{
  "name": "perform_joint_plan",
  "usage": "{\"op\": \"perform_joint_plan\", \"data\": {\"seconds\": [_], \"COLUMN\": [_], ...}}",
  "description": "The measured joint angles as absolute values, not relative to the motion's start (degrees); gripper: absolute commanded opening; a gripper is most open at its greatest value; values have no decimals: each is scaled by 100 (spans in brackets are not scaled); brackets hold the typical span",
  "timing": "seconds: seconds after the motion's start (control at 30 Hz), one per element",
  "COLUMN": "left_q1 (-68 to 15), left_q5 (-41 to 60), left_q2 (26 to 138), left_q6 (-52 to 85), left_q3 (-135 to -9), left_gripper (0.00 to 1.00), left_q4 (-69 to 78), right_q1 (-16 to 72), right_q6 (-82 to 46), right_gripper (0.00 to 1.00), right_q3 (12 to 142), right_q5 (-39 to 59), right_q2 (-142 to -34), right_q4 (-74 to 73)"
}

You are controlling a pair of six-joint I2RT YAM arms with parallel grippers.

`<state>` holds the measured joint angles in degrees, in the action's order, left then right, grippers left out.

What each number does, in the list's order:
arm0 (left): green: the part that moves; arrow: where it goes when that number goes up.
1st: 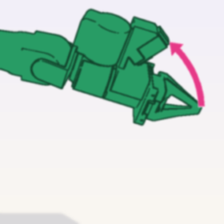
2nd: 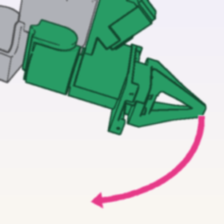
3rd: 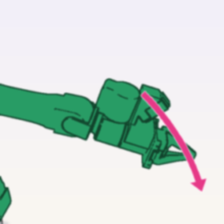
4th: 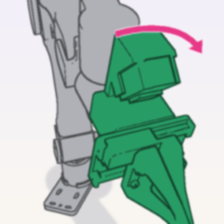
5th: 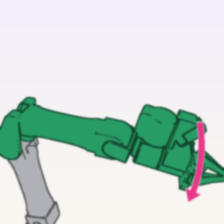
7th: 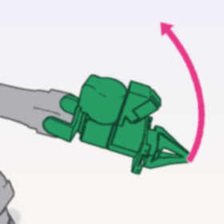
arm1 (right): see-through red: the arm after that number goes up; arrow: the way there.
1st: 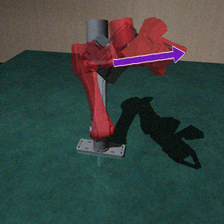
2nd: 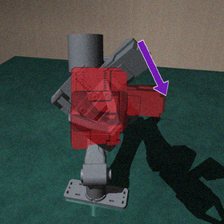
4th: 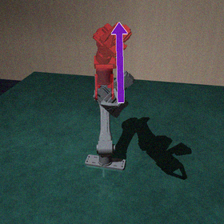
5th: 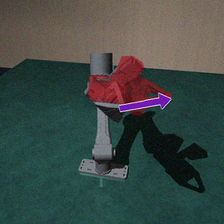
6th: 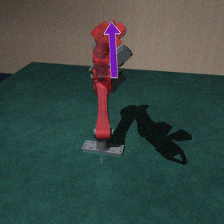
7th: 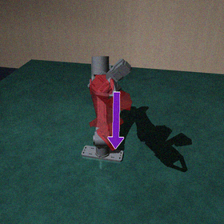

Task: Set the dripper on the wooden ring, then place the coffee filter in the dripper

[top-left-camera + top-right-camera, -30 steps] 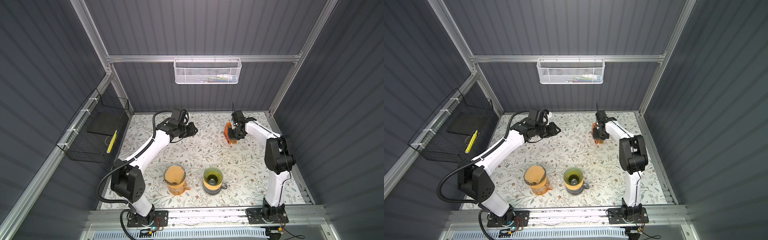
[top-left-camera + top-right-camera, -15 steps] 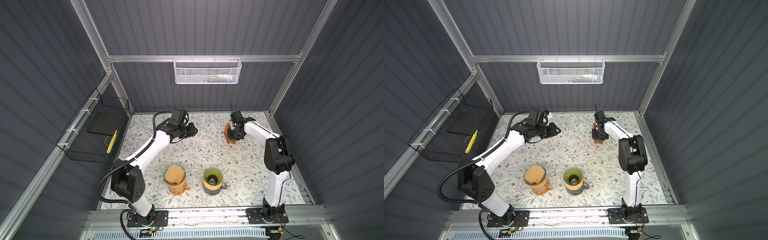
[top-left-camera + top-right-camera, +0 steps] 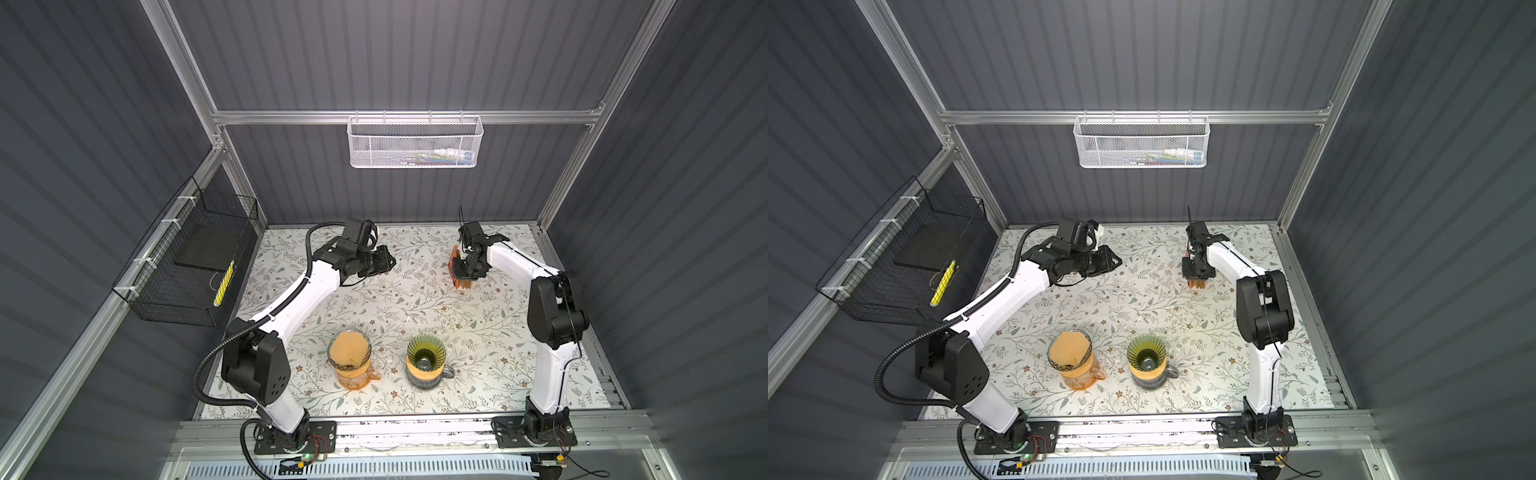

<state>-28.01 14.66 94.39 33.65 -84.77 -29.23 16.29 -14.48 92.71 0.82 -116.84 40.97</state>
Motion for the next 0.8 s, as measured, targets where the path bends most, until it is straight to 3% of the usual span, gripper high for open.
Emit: {"op": "perform_joint_plan", "data": {"seconds": [0.8], "left_q1": [-2801], "left_q5": [1470], "left_q2": [9439], "left_q6": [3365], "left_q3": [-8477], "left_gripper": [29], "left_q4": [-2908], "right_q1": [1629], "right_q6": [-1387], "right_gripper": [21], "right_q3": [9443], "right_q5": [-45], "right_q2": [-11725], "right_q4": [4169]}}
